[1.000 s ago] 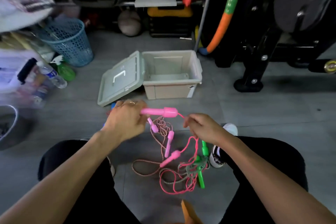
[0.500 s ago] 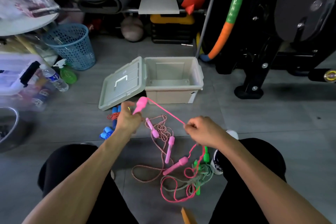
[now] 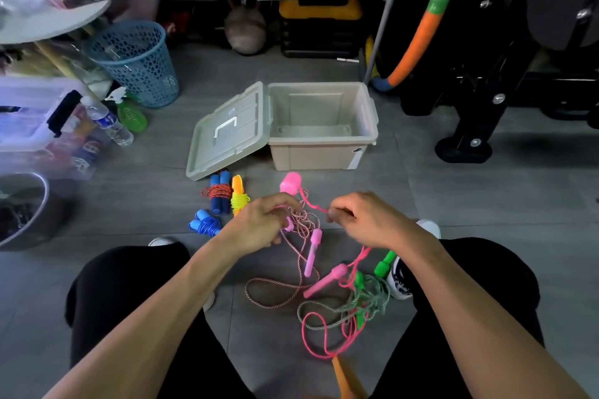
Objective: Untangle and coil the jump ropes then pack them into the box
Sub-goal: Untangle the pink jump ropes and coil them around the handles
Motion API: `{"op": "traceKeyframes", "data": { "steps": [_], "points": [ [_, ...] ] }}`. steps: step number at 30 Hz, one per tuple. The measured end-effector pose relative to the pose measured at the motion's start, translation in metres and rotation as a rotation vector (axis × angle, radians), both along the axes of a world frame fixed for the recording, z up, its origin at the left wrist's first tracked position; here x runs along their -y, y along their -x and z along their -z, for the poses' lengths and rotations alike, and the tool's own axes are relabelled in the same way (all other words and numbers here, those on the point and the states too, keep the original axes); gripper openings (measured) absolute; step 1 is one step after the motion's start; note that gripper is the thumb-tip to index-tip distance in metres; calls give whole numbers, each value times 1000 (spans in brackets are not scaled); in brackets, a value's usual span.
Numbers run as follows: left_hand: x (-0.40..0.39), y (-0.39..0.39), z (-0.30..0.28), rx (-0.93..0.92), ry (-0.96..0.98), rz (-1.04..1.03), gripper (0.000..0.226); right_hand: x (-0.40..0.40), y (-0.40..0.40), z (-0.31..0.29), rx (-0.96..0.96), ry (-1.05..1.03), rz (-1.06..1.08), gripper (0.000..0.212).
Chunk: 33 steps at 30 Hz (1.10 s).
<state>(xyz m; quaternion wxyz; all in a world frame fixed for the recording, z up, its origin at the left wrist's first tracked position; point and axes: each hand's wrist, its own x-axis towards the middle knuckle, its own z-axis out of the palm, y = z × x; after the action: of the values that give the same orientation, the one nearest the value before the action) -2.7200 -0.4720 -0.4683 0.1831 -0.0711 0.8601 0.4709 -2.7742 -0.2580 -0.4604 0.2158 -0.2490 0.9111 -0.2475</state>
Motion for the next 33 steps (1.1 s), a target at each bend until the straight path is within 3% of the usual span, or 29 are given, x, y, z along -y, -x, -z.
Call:
{"op": "traceKeyframes", "data": {
  "steps": [5,9,11,13,15,17,19,21,25,27,29,33],
  "points": [
    [-7,0,9,-258,94,47,50,8,-3,2,38,23,-92,22],
    [-16,-1,18,-375,117,71,15,11,-2,-7,40,87,-78,28],
    [-15,2,18,-456,182,46,10,11,-4,-6,35,99,-39,30],
    [-13,8,11,-500,179,-83,11,11,-7,-4,74,130,14,35],
    [-7,13,-2,-470,46,-322,15,8,-8,2,162,88,32,36],
    [10,16,-10,-414,-60,-592,15,2,-4,11,221,-70,44,27],
    [29,17,-10,-308,-9,-709,14,-6,-1,19,195,-255,76,20],
    [33,17,-1,-132,179,-581,14,-12,0,22,130,-264,99,17],
    [15,13,17,-74,423,-240,13,-7,-10,2,67,103,123,24],
    [11,10,15,-66,440,-165,13,-4,-15,-5,40,174,89,23],
    [8,8,9,-54,405,-150,32,-2,-16,-4,19,152,46,23],
    [-1,10,-4,-283,300,-185,50,-2,-16,2,47,91,-3,22]
  ]
}}
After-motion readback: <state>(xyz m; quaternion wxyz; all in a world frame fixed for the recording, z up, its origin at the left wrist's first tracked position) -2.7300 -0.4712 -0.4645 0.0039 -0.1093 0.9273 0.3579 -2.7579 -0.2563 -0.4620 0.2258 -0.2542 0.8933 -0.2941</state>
